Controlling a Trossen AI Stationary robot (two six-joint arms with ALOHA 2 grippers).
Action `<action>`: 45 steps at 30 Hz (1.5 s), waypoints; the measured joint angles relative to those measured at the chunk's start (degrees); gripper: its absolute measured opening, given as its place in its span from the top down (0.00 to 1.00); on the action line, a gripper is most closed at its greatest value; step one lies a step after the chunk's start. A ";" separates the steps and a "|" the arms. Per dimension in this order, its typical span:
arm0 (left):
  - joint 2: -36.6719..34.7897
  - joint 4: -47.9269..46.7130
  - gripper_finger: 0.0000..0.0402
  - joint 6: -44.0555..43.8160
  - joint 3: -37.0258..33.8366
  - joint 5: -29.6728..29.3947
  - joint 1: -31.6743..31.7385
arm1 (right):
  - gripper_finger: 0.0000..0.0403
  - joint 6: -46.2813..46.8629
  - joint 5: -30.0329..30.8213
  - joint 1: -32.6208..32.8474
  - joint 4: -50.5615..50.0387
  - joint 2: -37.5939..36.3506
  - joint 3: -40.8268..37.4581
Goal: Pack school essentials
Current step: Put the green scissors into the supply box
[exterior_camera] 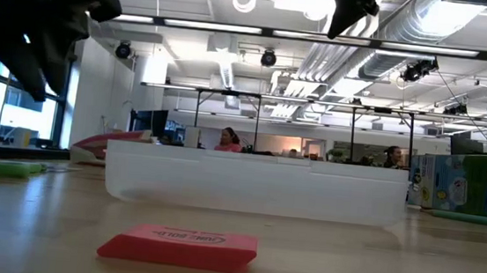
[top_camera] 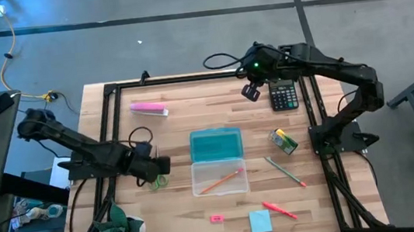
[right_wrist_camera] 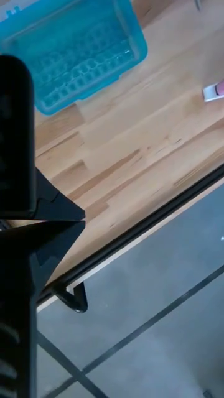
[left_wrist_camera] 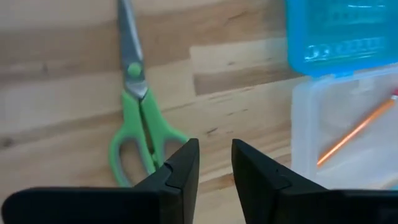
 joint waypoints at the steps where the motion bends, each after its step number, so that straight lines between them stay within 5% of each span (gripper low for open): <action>1: 0.60 0.02 0.81 -1.60 0.00 0.30 -0.64 | 1.00 -0.02 0.00 0.00 0.00 0.00 0.00; 14: 8.02 -0.47 0.84 -13.38 0.00 4.72 -5.19 | 1.00 -2.46 0.00 0.00 -0.04 0.00 0.00; 22: 11.35 0.72 0.73 -13.54 0.00 10.16 -5.19 | 1.00 -3.69 0.00 0.00 -0.09 0.02 0.00; 32: 13.74 2.32 0.55 -13.48 -0.01 9.90 -4.14 | 1.00 -4.94 0.00 0.00 0.26 0.04 0.00; 45: 16.65 4.68 0.56 -11.99 0.00 9.32 -2.37 | 1.00 -6.01 0.01 0.00 0.28 0.07 0.00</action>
